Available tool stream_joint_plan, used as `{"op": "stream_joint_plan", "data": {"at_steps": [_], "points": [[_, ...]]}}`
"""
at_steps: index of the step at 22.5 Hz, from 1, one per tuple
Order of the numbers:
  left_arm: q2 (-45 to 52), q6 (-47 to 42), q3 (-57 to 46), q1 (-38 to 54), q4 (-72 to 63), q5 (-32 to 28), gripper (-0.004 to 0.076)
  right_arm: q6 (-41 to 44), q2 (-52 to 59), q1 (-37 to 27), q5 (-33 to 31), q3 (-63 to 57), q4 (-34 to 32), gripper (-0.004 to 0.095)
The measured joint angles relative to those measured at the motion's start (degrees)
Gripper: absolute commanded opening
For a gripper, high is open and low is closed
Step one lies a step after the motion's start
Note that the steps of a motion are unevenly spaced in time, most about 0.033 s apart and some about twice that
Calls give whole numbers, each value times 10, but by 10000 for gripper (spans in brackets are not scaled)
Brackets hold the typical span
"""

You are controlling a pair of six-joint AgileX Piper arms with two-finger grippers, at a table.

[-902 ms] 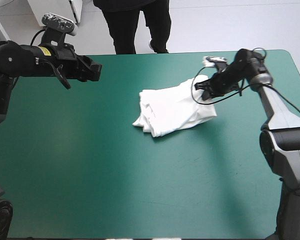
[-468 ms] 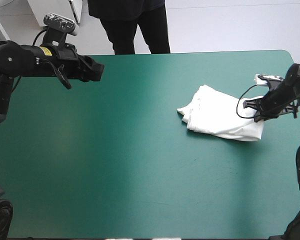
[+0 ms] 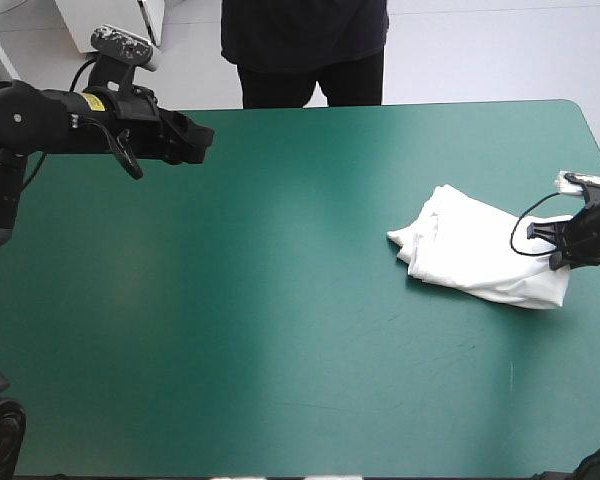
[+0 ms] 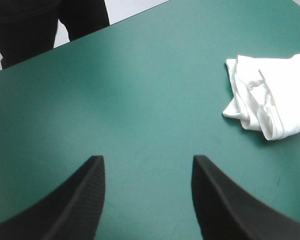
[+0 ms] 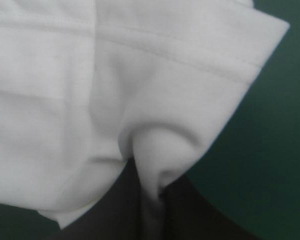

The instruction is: Fold the cloth

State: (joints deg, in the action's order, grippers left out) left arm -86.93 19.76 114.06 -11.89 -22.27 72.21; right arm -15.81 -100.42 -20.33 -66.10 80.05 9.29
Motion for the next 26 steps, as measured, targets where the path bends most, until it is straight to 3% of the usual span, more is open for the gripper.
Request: {"op": "stream_joint_plan", "data": {"at_steps": [6, 9, 17, 22, 26], "points": [[0, 2, 0, 0, -1, 0, 385, 29, 0, -3, 21, -32, -38, -7], [0, 4, 0, 0, -2, 0, 385, 41, 0, -8, 20, -33, -45, 52], [0, 9, 0, 0, -25, 0, 384, 40, 25, -21, -4, -33, -21, 491], [9, 14, 0, 0, -29, 0, 385, 44, 69, -22, -4, -32, -34, 513], [28, 15, 0, 0, -29, 0, 385, 42, 118, -22, -13, 9, 34, 513]]}}
